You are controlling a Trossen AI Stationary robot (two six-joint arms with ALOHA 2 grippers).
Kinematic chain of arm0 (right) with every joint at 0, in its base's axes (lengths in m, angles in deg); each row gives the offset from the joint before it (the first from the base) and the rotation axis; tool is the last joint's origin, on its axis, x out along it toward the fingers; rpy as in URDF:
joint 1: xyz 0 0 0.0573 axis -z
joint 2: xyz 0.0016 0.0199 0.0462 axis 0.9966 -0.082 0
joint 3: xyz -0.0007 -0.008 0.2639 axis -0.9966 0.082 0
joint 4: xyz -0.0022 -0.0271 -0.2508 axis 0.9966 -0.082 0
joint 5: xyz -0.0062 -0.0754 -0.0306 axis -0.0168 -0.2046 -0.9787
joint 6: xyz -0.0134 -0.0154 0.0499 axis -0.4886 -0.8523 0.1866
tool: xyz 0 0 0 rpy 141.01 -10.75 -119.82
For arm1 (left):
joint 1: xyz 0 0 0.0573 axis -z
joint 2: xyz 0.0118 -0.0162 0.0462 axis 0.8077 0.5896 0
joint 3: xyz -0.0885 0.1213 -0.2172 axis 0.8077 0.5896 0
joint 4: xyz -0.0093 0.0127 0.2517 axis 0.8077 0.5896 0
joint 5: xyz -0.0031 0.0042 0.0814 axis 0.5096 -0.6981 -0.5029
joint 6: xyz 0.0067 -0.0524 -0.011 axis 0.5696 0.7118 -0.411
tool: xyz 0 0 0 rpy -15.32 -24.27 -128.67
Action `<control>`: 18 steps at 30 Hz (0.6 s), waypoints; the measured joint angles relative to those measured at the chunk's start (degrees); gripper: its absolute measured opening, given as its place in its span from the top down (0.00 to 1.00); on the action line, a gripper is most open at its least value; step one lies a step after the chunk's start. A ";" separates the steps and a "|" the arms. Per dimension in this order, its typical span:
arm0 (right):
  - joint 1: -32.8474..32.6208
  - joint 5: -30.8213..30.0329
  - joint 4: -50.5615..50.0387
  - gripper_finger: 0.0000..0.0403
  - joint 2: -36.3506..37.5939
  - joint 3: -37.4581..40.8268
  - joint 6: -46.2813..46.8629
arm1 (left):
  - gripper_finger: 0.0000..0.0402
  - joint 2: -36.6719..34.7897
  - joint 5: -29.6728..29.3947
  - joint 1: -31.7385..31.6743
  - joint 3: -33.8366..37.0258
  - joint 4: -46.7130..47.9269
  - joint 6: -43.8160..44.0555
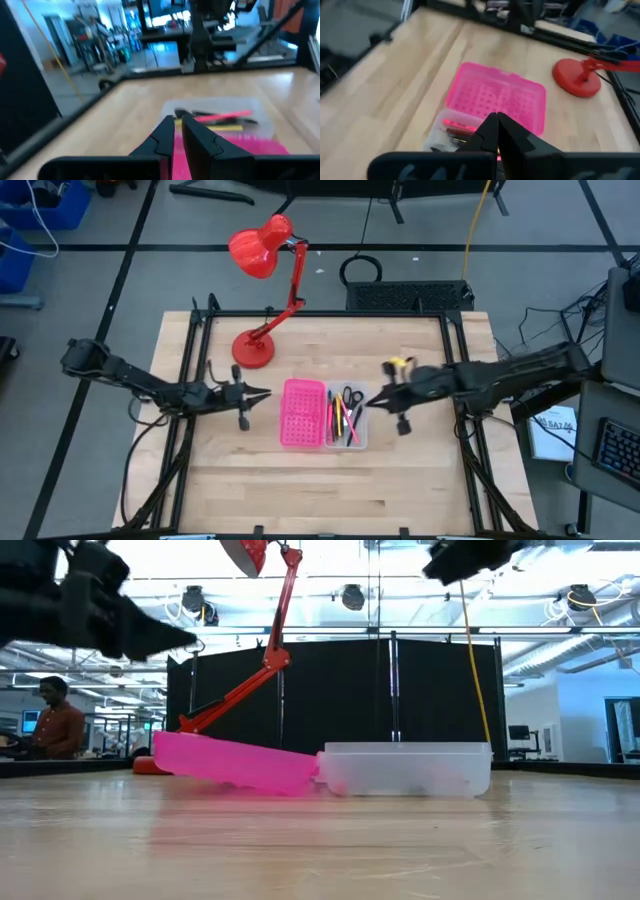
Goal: Pick & place school supplies into a supply box
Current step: Return to Home Position
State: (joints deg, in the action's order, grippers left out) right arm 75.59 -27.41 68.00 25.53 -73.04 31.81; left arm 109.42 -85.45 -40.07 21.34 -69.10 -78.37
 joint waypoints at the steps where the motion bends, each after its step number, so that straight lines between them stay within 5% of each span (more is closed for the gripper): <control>1: 0.15 -0.14 0.69 1.00 2.95 1.93 1.73 | 0.91 -1.46 -2.06 1.40 0.00 0.40 -0.98; 11: 0.01 -0.31 6.29 1.00 23.20 16.44 11.08 | 0.99 -17.79 -17.42 11.61 0.00 9.35 -11.97; 18: 1.58 0.22 12.23 1.00 32.78 24.20 9.76 | 0.99 -31.88 -14.47 10.76 -0.04 23.01 -14.04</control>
State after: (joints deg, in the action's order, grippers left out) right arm 77.17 -27.18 80.23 58.31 -48.84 41.57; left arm 77.54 -99.92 -29.31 21.30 -46.09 -92.40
